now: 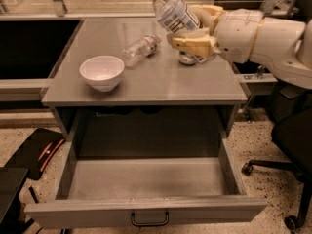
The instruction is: Pick blue plastic bottle from top drawer and place on counter
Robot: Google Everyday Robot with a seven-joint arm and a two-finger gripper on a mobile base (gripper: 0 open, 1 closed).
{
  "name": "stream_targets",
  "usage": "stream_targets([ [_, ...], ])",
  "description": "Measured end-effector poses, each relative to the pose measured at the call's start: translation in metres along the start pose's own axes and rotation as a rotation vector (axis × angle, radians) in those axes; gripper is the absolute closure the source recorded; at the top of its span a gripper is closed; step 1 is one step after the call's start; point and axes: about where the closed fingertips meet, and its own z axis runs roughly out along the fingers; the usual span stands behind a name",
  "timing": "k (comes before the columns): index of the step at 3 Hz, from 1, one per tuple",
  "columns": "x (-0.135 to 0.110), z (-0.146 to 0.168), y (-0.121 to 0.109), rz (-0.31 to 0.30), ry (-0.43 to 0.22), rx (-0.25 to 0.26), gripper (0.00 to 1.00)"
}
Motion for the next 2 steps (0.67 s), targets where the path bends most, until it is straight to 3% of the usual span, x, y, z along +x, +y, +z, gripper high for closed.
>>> stream_targets([
  [1, 0.0130, 0.0412, 0.0054, 0.038, -0.051, -0.055, 1.00],
  [2, 0.0132, 0.0413, 0.0058, 0.038, -0.050, -0.056, 1.00],
])
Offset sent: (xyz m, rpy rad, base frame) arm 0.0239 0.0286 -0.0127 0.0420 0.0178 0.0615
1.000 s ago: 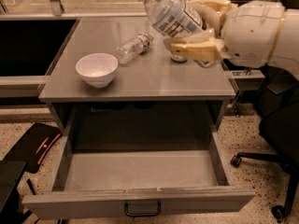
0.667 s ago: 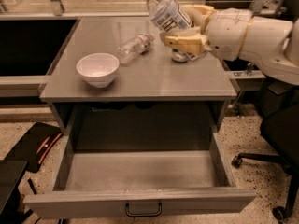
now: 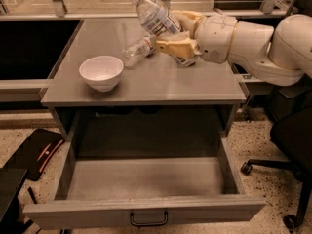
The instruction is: Pick blue plastic bottle from top drawer and place on counter
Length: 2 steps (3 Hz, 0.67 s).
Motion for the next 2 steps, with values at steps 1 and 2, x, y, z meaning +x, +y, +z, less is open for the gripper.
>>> stream_targets([
  [1, 0.022, 0.002, 0.002, 0.018, 0.080, -0.060, 1.00],
  [2, 0.080, 0.007, -0.005, 0.083, 0.204, -0.146, 1.00],
])
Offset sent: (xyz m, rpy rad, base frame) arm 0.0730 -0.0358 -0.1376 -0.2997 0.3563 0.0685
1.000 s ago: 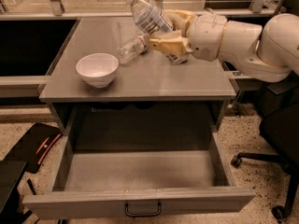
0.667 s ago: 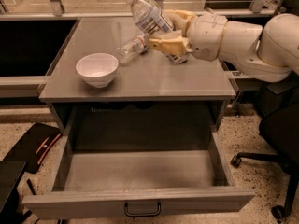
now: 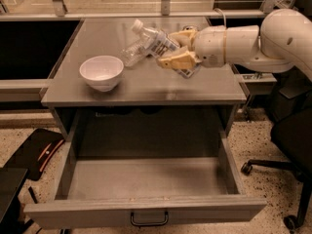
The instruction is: Pick blue plastic bottle from top drawer and place on counter
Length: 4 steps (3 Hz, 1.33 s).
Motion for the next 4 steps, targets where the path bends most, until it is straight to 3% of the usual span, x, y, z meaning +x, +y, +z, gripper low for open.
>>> stream_targets([
  [1, 0.046, 0.013, -0.009, 0.080, 0.020, -0.008, 1.00],
  [2, 0.066, 0.022, -0.017, 0.124, 0.014, 0.004, 1.00],
  [3, 0.068, 0.023, -0.017, 0.127, 0.013, 0.003, 0.83],
  [4, 0.068, 0.023, -0.017, 0.127, 0.013, 0.003, 0.60],
])
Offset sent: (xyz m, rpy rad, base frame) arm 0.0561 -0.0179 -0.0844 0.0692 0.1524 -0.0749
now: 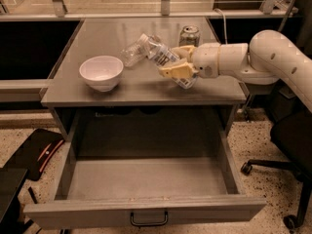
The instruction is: Pick blue plastic bottle from top drawer and place on counter
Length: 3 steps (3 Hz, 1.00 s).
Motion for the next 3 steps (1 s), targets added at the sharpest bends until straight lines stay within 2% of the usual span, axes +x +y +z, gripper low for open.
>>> stream_targets([
  [2, 0.0000, 0.0001, 0.0000, 0.000, 0.000, 0.000, 0.12],
  [3, 0.0000, 0.0001, 0.0001, 0.000, 0.000, 0.000, 0.00],
])
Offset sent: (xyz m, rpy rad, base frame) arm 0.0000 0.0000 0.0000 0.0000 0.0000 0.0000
